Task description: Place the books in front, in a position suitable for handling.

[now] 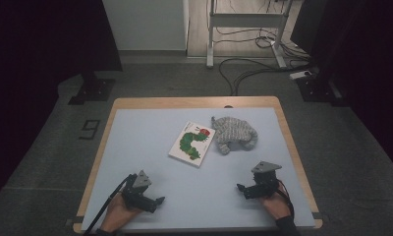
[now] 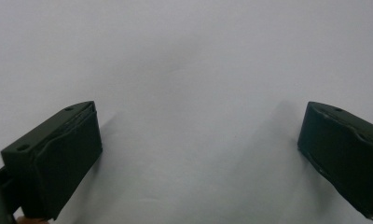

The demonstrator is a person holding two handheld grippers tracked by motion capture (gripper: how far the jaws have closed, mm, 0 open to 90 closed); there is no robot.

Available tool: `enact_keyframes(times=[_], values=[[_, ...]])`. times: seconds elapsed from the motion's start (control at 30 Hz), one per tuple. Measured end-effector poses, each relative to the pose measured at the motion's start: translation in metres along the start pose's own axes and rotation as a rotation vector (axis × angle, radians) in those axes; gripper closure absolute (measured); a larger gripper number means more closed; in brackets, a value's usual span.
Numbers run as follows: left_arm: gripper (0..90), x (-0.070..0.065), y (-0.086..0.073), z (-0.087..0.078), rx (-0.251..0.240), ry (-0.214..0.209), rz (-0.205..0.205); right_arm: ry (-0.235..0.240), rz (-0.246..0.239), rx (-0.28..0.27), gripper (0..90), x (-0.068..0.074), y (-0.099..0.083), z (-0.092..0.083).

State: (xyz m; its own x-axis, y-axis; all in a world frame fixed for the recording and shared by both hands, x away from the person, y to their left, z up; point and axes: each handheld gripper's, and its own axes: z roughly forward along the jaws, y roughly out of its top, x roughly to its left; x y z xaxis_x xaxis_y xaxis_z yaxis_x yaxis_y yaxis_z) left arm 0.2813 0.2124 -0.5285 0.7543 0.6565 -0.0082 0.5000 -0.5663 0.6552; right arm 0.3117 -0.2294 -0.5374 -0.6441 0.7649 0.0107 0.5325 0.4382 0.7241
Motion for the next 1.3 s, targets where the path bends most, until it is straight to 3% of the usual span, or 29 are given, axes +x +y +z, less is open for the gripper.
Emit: enact_keyframes(times=[0.93, 1.17, 1.3], values=[[0.0, 0.0001, -0.0001, 0.0000, -0.001, 0.000, -0.001, 0.002, 0.001, 0.004, 1.0, -0.0004, 0.0005, -0.0002], [0.0, 0.0001, 0.0000, 0.0000, 0.000, 0.000, 0.000, 0.028, 0.019, -0.002, 0.0, -0.0033, 0.0023, -0.0003], [0.0, 0.0001, 0.0000, -0.0001, 0.000, 0.000, 0.000, 0.024, 0.003, 0.000, 0.0, -0.0053, 0.0067, -0.0010]])
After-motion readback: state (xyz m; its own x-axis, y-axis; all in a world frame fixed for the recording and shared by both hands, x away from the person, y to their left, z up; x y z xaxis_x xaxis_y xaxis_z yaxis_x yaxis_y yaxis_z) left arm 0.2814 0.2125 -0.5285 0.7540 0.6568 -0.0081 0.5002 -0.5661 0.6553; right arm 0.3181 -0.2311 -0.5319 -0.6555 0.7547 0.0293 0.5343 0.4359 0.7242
